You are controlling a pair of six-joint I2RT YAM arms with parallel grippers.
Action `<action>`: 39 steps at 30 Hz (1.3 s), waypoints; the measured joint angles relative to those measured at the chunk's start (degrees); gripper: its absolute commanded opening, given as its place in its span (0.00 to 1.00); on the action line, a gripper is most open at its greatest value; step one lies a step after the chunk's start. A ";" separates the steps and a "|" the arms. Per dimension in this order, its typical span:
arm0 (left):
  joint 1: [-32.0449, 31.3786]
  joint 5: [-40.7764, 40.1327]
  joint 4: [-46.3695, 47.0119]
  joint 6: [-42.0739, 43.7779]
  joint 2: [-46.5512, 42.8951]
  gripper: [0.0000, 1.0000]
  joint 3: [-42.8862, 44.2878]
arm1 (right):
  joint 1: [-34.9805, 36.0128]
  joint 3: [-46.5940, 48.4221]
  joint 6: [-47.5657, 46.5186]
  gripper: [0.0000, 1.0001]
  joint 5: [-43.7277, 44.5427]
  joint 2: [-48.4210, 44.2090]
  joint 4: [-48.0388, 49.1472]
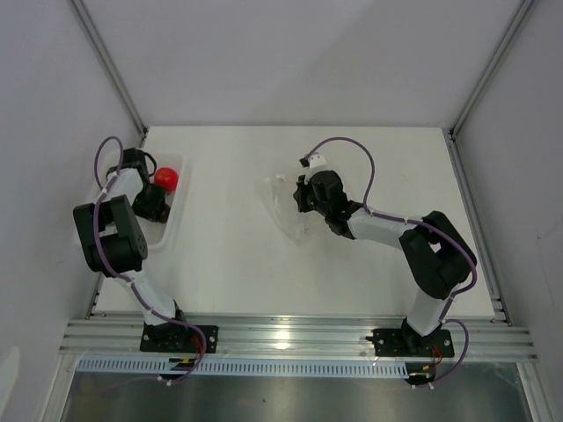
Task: Place the food in the zip-top bag and seal the zipper
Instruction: Pick up the fake vegetable from the bin, then place the fake vegetable in the zipper food storage bag.
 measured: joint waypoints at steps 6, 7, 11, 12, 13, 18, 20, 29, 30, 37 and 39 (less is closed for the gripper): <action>0.13 0.31 -0.61 -0.39 -2.84 0.40 -0.74 | 0.00 -0.04 0.04 0.00 0.00 0.00 0.02; 0.13 0.37 -0.92 -0.46 -3.98 0.36 -1.18 | 0.00 -0.09 0.04 0.00 0.00 0.00 0.02; 0.15 0.44 -1.55 -0.50 -9.84 0.31 -3.43 | 0.00 -0.17 0.24 0.00 -0.09 0.00 0.02; 0.17 0.48 -1.70 -0.50 -11.76 0.29 -3.93 | 0.00 -0.20 0.26 0.00 -0.13 0.00 0.04; 0.20 0.46 -1.73 -0.50 -13.11 0.27 -4.31 | 0.00 -0.22 0.26 0.00 -0.22 0.00 0.04; 0.26 2.19 -1.25 -0.22 -22.08 0.15 -8.24 | 0.00 -0.26 0.39 0.00 -0.74 -0.02 0.17; 0.20 3.32 -0.42 0.33 -25.62 0.15 -10.69 | 0.00 -0.26 0.42 0.00 -1.14 -0.11 0.24; -3.48 14.58 6.64 7.96 -45.94 0.15 -23.45 | 0.33 -0.33 0.37 0.00 -4.46 -1.46 0.31; -4.17 16.20 7.61 8.85 -47.67 0.13 -24.17 | 0.37 -0.42 0.35 0.00 -5.35 -2.05 0.28; -15.17 28.35 20.13 14.86 -55.45 0.13 -27.39 | 0.48 -0.55 0.24 0.00 -13.44 -5.11 0.28; -18.99 31.67 24.79 15.65 -54.40 0.12 -28.26 | 0.57 -0.55 0.24 0.00 -16.41 -5.81 0.33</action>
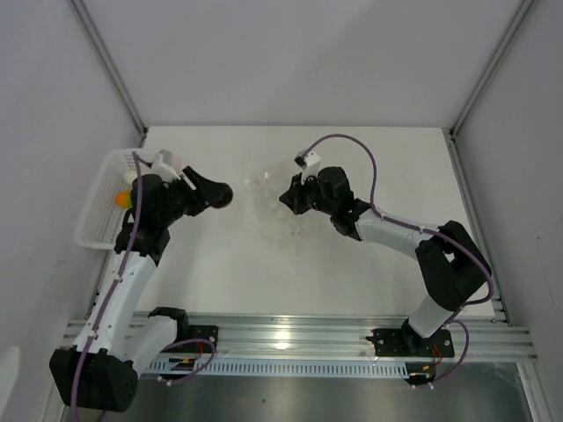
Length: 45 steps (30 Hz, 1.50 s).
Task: Place the food in the zip-top bag and seal the zipper
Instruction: Place the fake vegetable in the zipper food storage bag.
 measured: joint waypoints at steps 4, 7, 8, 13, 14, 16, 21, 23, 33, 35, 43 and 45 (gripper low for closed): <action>-7.21 4.37 7.56 0.20 3.65 0.13 -2.86 | 0.44 0.00 0.26 0.00 -4.00 -0.76 0.17; -11.15 4.61 11.91 0.00 5.64 0.13 -5.75 | 0.59 0.00 1.64 0.00 -6.03 -0.83 0.74; -12.37 4.37 13.00 -0.04 6.32 0.12 -6.47 | 0.63 0.00 2.80 0.00 -6.73 -0.83 1.01; -16.09 2.49 17.00 -0.35 8.94 0.11 -7.17 | 0.57 0.00 9.05 0.00 -10.19 -0.81 3.96; -16.55 1.99 17.77 -0.48 9.31 0.11 -7.17 | 0.57 0.00 9.81 0.00 -10.43 -0.81 4.37; -17.33 0.79 18.78 -0.50 9.97 0.11 -7.17 | 0.57 0.00 11.69 0.00 -11.10 -0.63 5.62; -18.43 -1.70 19.19 -0.52 11.30 0.14 -7.17 | 0.63 -0.13 14.08 0.00 -11.91 0.13 7.37; -18.62 -2.34 19.19 -0.55 12.11 0.18 -7.17 | 0.55 -0.68 14.53 0.00 -11.87 0.15 7.89; -19.21 -4.70 18.62 -0.55 14.21 0.99 -7.08 | 0.63 -1.95 15.39 0.00 -11.85 0.15 10.36; -19.32 -4.79 18.56 -0.52 14.21 0.99 -7.02 | 0.61 -1.95 15.37 0.00 -11.82 0.15 10.43; -19.37 -5.42 17.14 -0.46 13.97 1.00 -6.99 | 0.61 -2.29 15.32 0.00 -11.78 0.15 10.60; -19.37 -5.70 16.90 -0.46 13.81 0.99 -6.99 | 0.61 -2.49 15.32 0.00 -11.63 0.15 10.69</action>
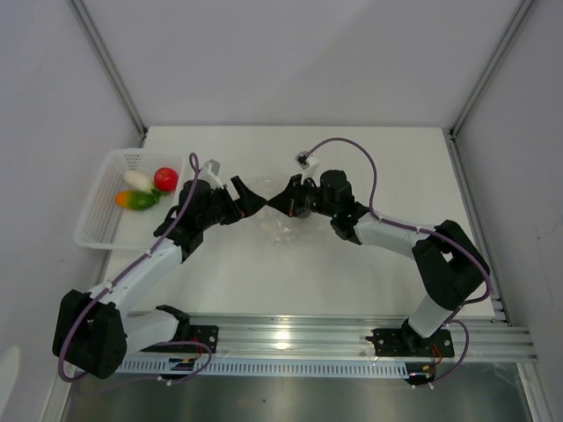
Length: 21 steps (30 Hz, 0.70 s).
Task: Place the food in the zip-top bag and seal the zipper
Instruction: Place the fake vegetable in the zipper food storage bag, then pick up the fake vegetable from the bin.
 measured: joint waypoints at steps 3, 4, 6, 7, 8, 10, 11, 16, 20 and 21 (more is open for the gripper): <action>0.00 -0.46 -0.31 0.02 -0.26 0.99 0.00 | -0.07 -0.04 -0.02 0.00 0.04 0.00 0.04; 0.00 -0.59 -0.46 0.02 -0.33 1.00 0.02 | -0.07 -0.04 -0.04 0.00 0.04 0.00 0.07; 0.00 -0.81 -1.33 0.04 -0.59 0.99 0.13 | -0.20 -0.04 -0.07 0.00 0.04 0.00 0.04; 0.00 -1.07 -1.90 0.04 -0.81 0.99 0.28 | -0.22 -0.07 -0.07 0.00 0.04 0.00 0.07; 0.00 -1.20 -2.38 0.11 -0.94 0.99 0.48 | -0.26 -0.07 -0.09 0.00 0.04 0.00 0.07; 0.00 -2.05 -3.76 0.48 -1.36 0.99 1.31 | -0.33 -0.11 -0.09 0.00 0.11 0.00 0.07; 0.00 -2.49 -4.79 0.72 -1.62 1.00 1.99 | -0.37 -0.17 -0.09 0.00 0.20 0.00 0.09; 0.11 -6.14 -8.63 2.99 -4.11 0.99 5.88 | -0.61 -0.59 -0.09 0.00 0.37 0.00 0.13; 1.53 -9.22 -10.93 3.96 -7.56 0.99 7.50 | -0.81 -0.87 -0.11 0.00 0.85 0.00 0.11; 2.40 -10.12 -11.67 3.98 -8.28 0.99 7.85 | -0.85 -0.90 -0.11 0.00 0.96 0.00 0.13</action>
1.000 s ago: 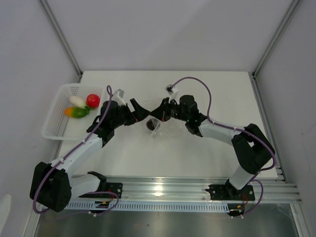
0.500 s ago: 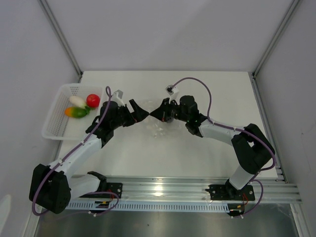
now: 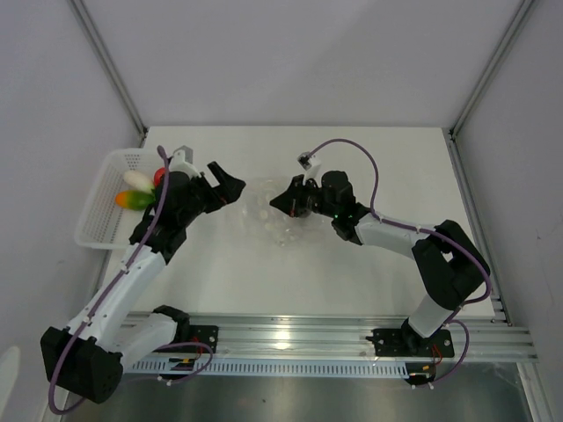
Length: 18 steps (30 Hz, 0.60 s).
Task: Place the food in the zip-top bag and seal the zipper
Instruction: Pick up the fake vegetable from the bin.
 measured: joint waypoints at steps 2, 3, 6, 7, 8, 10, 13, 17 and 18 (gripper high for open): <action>2.97 -1.33 -2.01 -0.31 -0.72 0.99 1.09 | -0.11 -0.02 0.00 0.00 0.13 0.00 0.00; 5.09 -1.62 -3.15 -0.81 -0.74 0.99 1.73 | -0.17 -0.02 -0.02 0.00 0.17 0.00 0.00; 12.44 -0.94 -5.81 -2.67 -0.20 0.99 2.86 | -0.37 -0.02 -0.07 0.00 0.42 0.00 -0.02; 15.37 -0.42 -6.36 -3.58 0.09 0.99 2.97 | -0.46 -0.02 -0.07 0.00 0.55 0.00 -0.02; 17.42 0.22 -6.80 -4.26 0.39 0.99 2.97 | -0.50 -0.02 -0.07 0.00 0.57 0.00 -0.02; 22.25 1.27 -7.78 -6.38 1.31 0.99 2.97 | -0.61 -0.02 -0.09 0.00 0.57 0.04 -0.02; 26.99 2.05 -8.61 -9.66 2.54 0.99 2.97 | -0.72 -0.02 -0.07 0.00 0.55 0.35 0.00; 30.88 0.96 -9.07 -14.08 4.90 0.99 3.04 | -0.87 -0.02 -0.07 0.00 0.55 1.22 0.02; 31.52 0.26 -9.27 -15.06 5.70 1.00 3.13 | -0.92 -0.02 -0.07 0.00 0.55 1.36 0.00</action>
